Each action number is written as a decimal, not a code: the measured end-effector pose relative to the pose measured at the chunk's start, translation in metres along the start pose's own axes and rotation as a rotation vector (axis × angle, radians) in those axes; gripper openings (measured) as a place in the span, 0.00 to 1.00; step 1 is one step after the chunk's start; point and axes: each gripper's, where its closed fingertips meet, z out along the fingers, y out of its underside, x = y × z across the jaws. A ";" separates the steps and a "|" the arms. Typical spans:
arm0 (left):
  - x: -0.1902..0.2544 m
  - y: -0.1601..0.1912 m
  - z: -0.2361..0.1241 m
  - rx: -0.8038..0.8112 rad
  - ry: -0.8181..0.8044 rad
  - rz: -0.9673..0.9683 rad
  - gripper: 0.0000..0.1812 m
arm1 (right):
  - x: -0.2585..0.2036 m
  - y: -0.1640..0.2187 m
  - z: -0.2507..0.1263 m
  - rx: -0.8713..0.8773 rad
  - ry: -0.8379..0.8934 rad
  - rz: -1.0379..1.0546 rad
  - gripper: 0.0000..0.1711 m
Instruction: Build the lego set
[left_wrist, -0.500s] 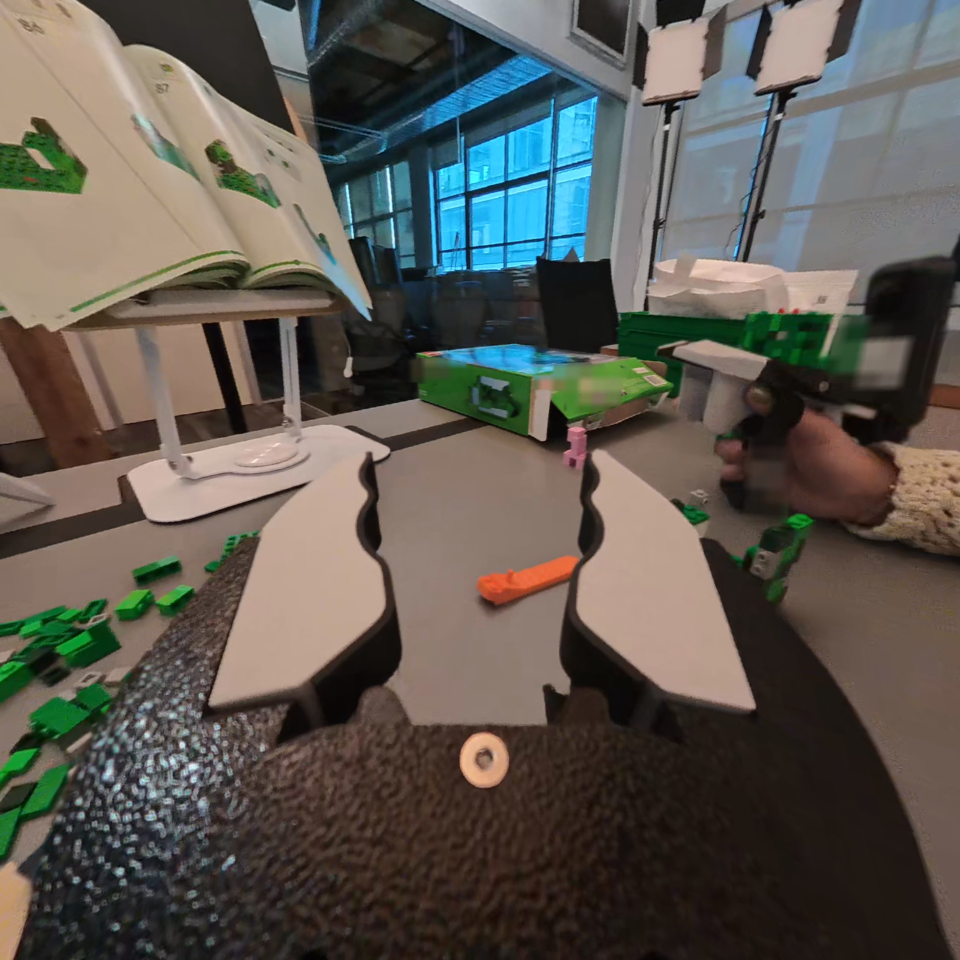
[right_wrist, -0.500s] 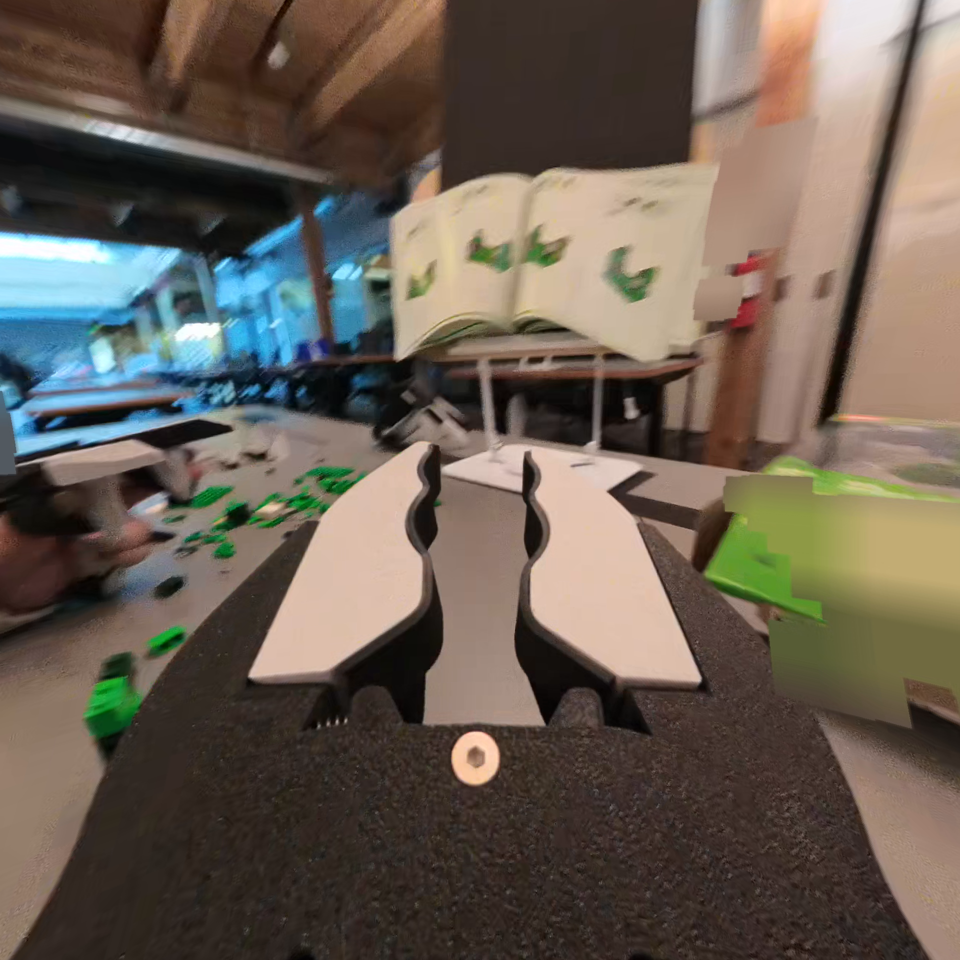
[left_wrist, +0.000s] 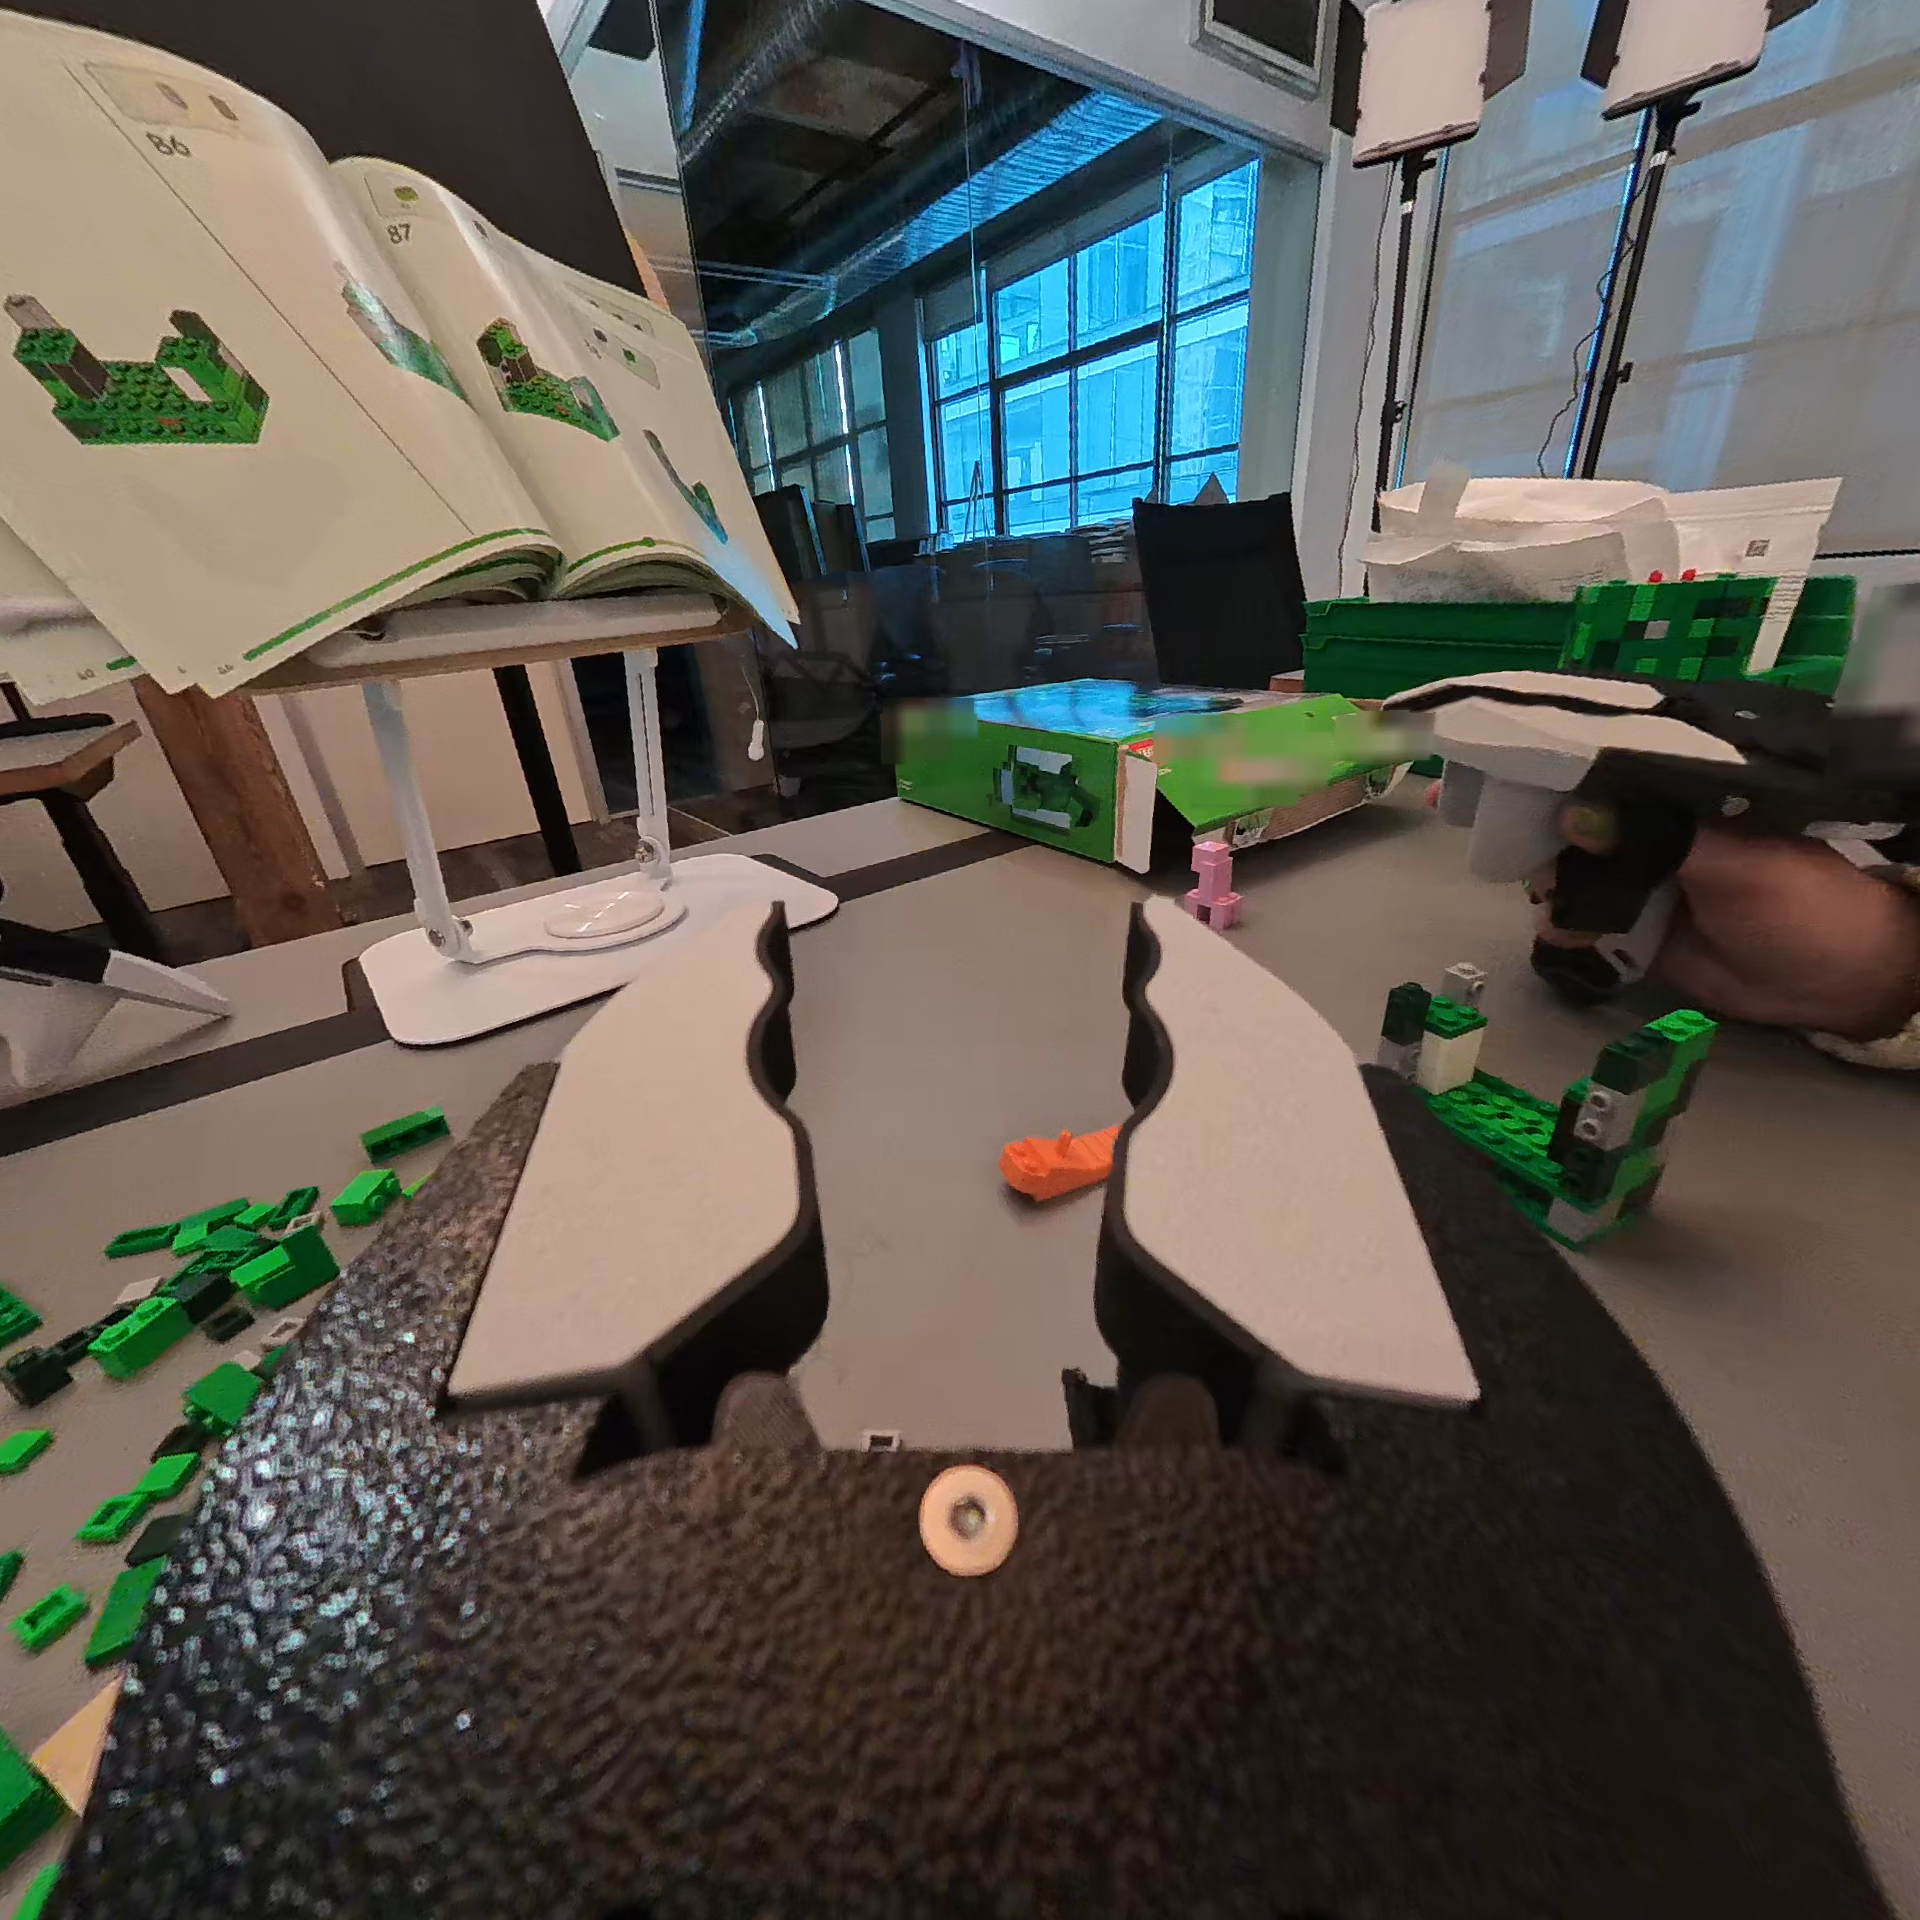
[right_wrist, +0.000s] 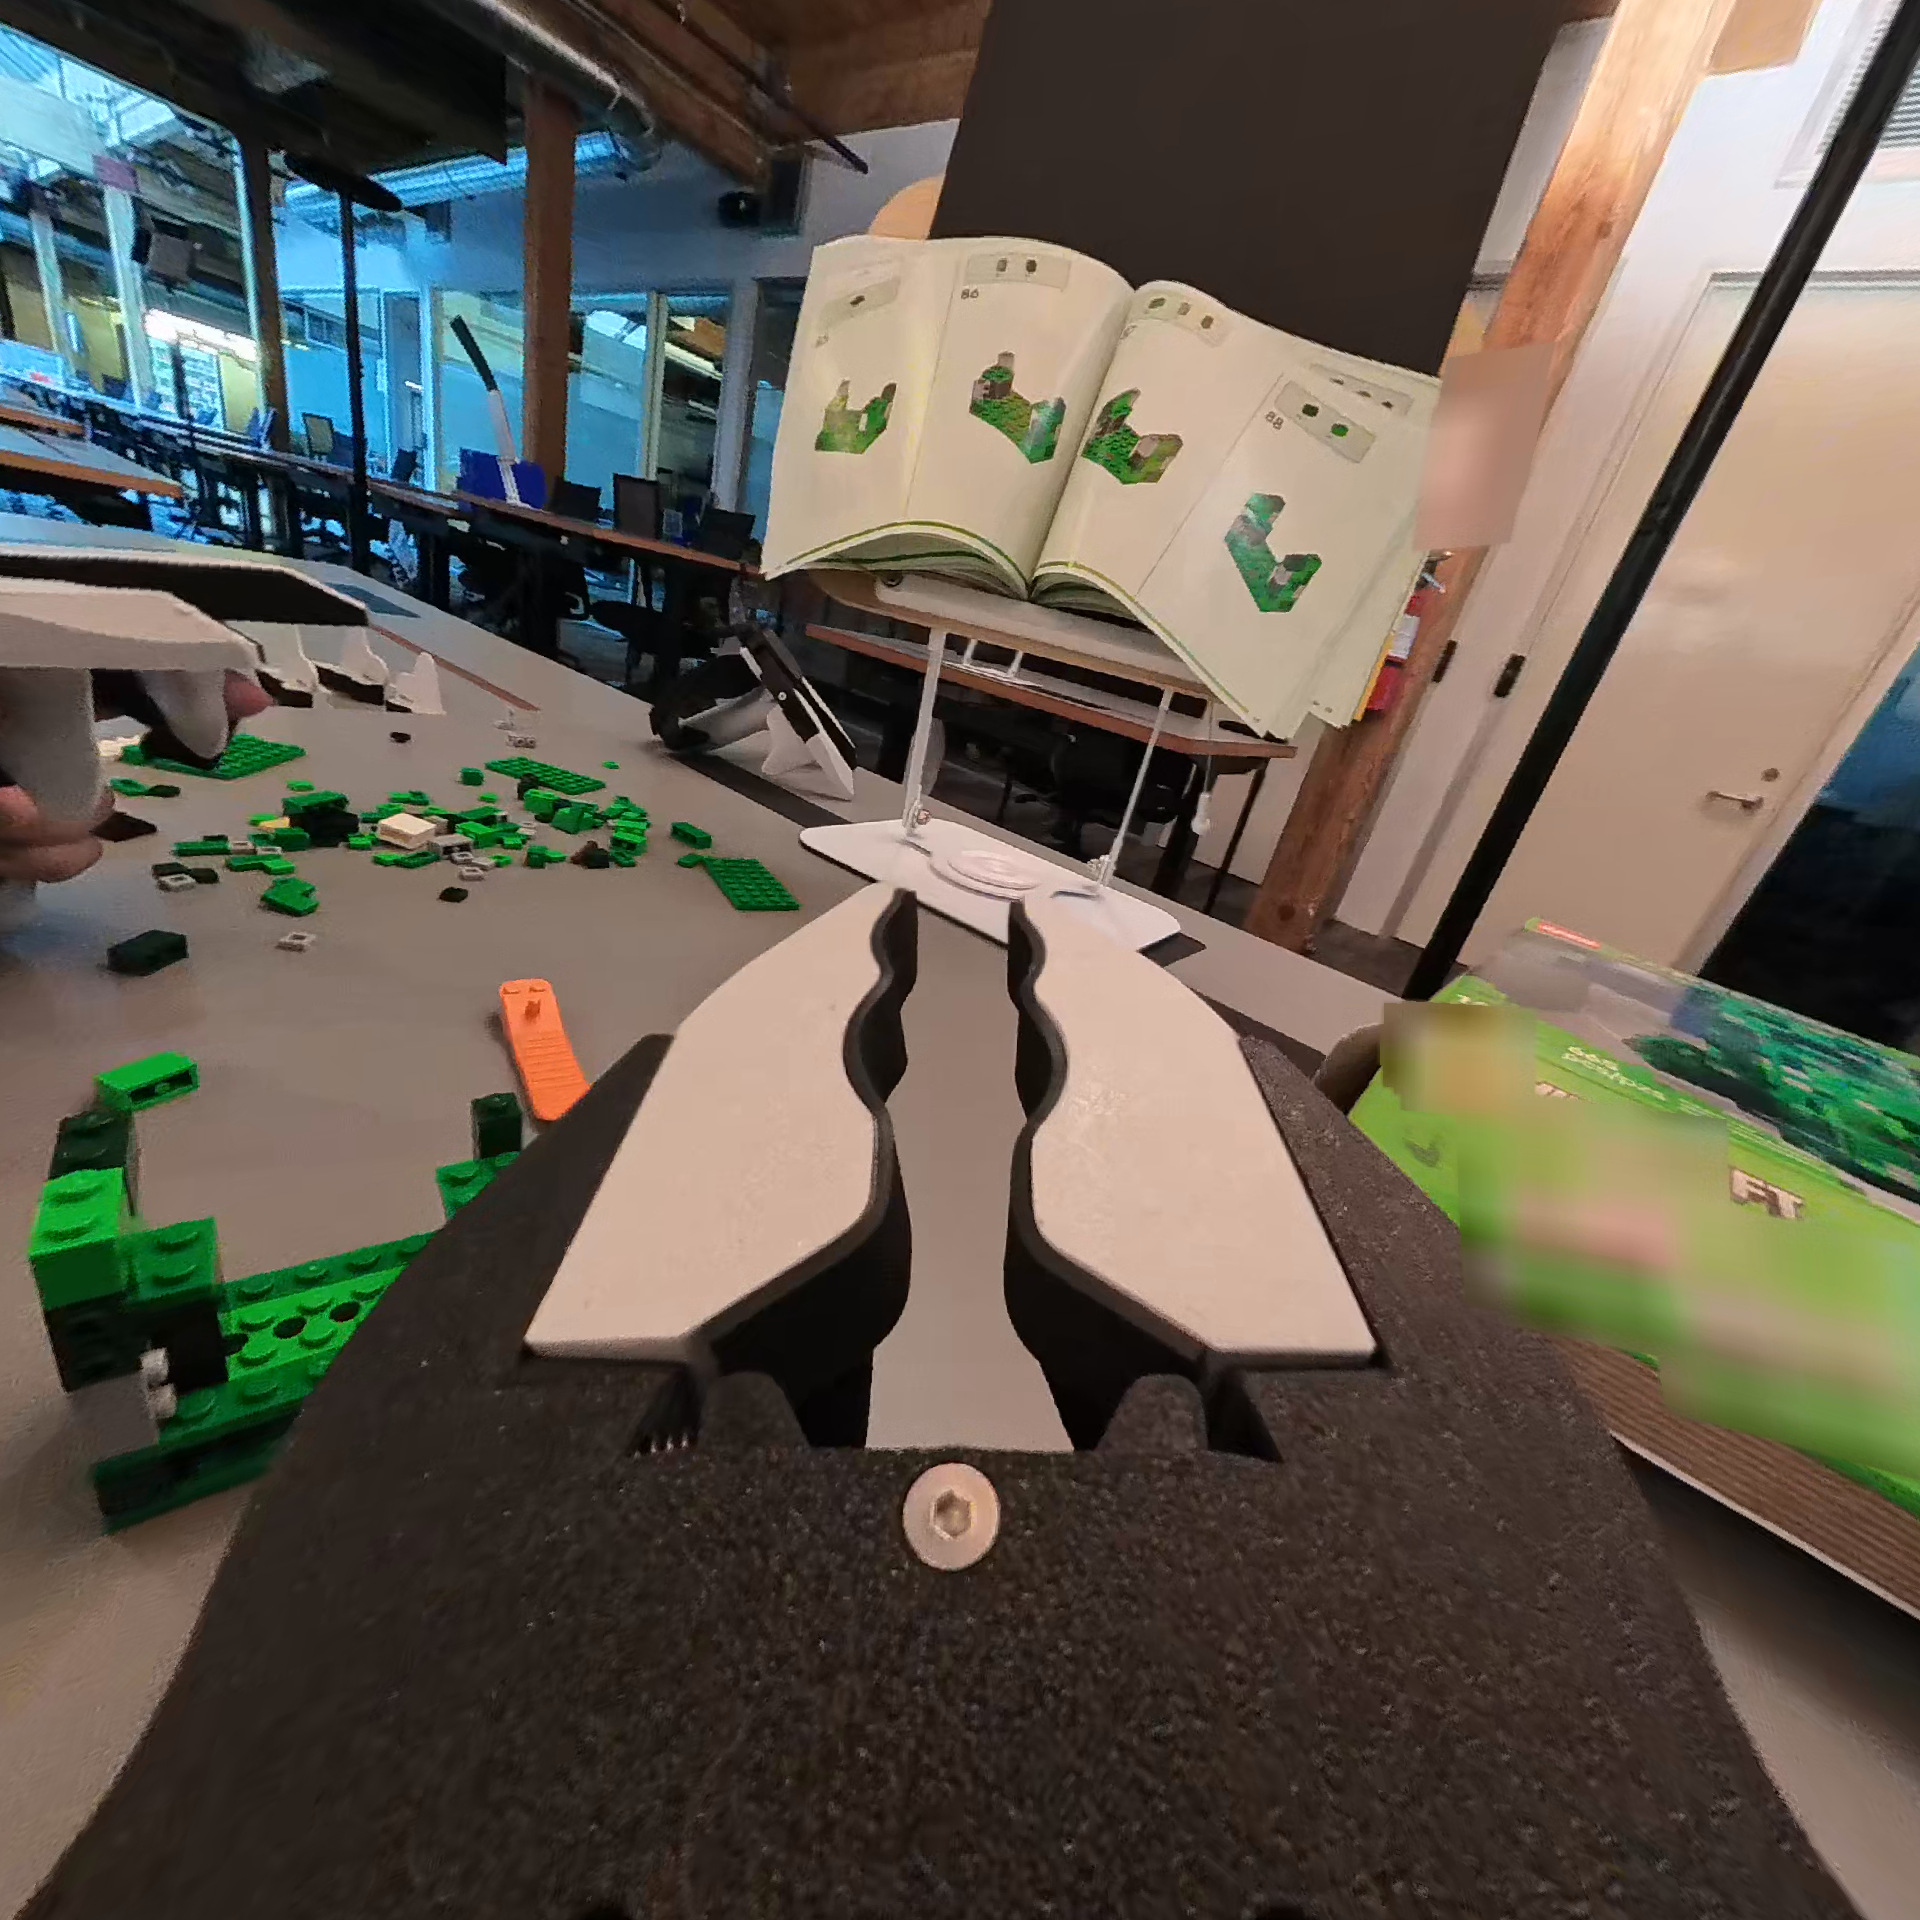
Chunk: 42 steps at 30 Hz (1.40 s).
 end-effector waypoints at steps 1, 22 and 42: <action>0.000 -0.001 0.000 0.002 -0.001 0.000 0.33 | 0.002 0.000 -0.001 0.000 0.008 0.009 0.09; -0.002 0.003 0.000 -0.024 -0.010 -0.004 0.28 | 0.002 0.003 -0.002 -0.018 0.011 -0.028 0.09; -0.002 0.004 0.001 -0.034 -0.009 -0.002 0.25 | -0.001 0.003 -0.003 -0.027 -0.002 -0.047 0.08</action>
